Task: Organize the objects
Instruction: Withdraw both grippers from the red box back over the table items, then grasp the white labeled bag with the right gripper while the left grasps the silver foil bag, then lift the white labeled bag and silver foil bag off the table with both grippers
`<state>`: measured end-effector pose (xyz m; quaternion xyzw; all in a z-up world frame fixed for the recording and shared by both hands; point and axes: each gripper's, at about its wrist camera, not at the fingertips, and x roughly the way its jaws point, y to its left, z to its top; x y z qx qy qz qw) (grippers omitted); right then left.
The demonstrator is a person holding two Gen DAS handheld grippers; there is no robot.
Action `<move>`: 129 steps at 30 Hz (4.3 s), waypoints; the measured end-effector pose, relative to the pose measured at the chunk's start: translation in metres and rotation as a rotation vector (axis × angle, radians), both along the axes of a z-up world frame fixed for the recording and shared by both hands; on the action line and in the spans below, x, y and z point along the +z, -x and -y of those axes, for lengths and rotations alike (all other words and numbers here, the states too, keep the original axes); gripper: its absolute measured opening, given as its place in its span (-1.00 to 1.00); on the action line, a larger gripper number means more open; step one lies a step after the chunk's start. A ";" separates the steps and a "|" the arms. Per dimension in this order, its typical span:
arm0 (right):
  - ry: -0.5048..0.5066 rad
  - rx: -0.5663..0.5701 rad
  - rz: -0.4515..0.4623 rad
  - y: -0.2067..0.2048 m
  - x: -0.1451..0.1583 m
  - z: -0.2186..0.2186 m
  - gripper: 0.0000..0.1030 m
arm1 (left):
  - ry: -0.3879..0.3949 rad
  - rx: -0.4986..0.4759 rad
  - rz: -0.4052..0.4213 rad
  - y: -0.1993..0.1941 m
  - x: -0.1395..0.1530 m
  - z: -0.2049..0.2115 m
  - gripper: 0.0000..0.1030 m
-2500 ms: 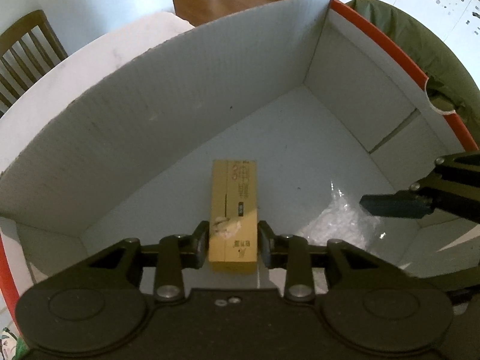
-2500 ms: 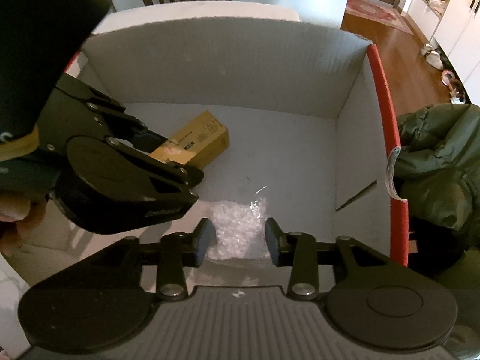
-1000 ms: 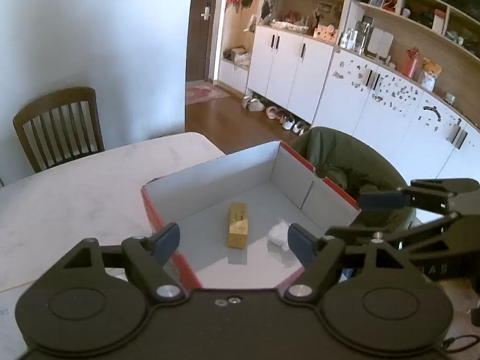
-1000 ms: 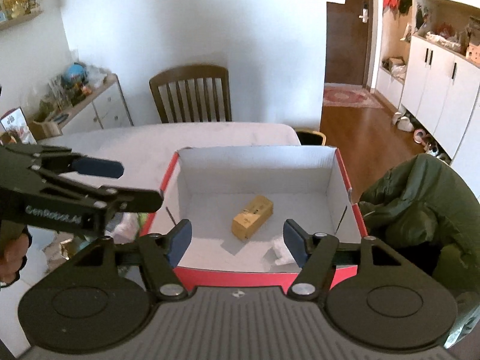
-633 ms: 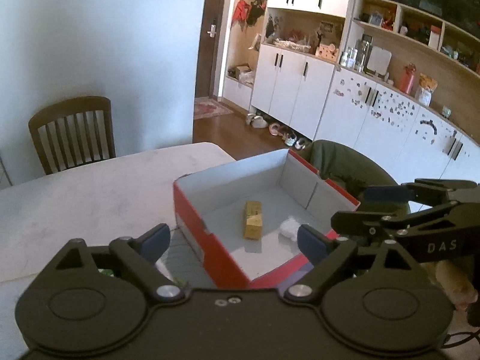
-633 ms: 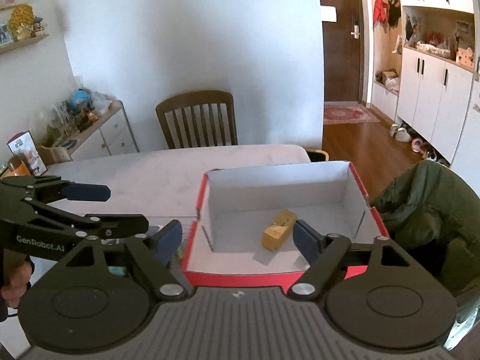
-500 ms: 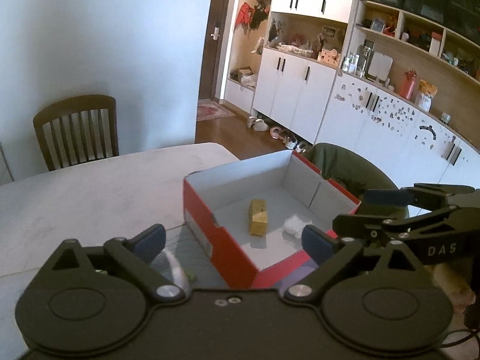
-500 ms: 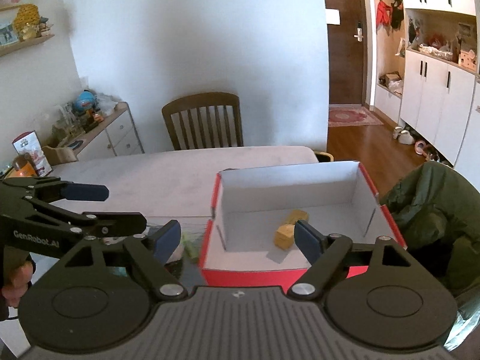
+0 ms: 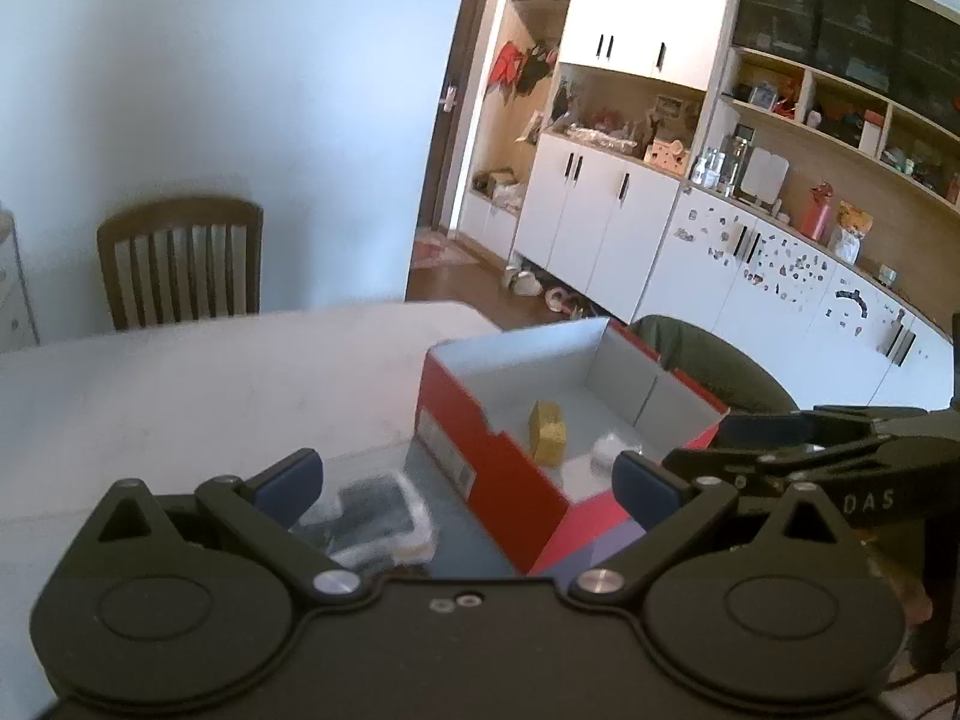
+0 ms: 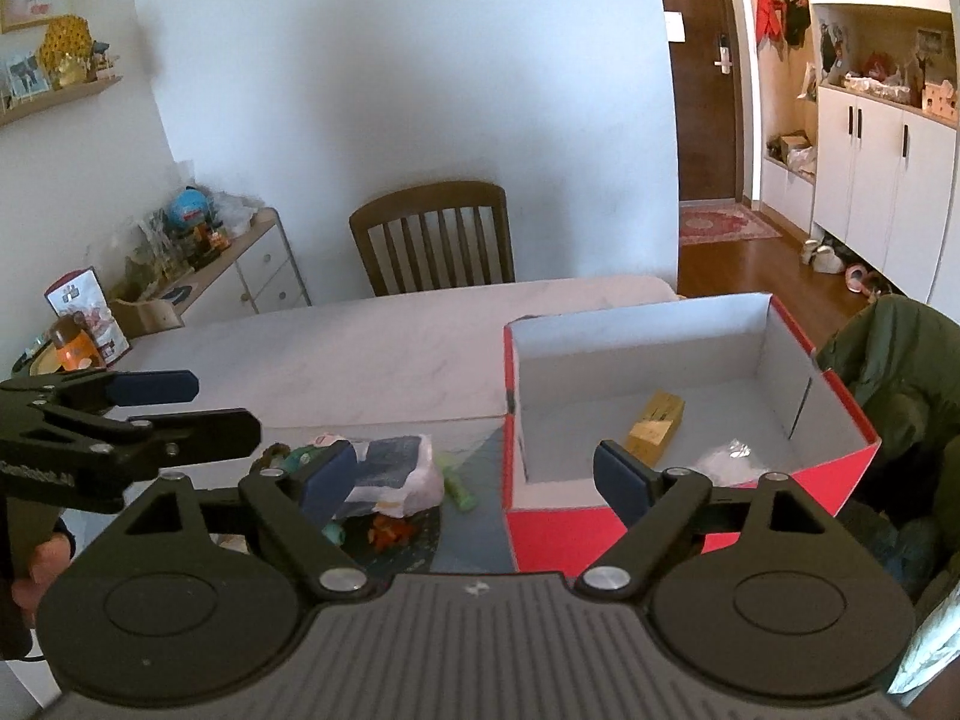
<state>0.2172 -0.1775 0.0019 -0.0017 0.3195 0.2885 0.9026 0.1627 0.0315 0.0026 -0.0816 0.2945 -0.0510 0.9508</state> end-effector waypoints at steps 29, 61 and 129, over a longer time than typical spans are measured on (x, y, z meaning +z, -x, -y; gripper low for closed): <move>0.143 0.080 -0.079 -0.008 -0.042 -0.088 0.68 | -0.139 0.037 -0.142 0.045 -0.114 -0.067 0.98; 0.281 0.183 -0.203 -0.090 -0.122 -0.178 0.65 | -0.168 0.047 -0.257 0.026 -0.154 -0.078 0.45; 0.598 0.825 -0.058 -0.072 -0.120 -0.247 -0.28 | -0.123 0.094 -0.261 0.039 -0.137 -0.086 0.00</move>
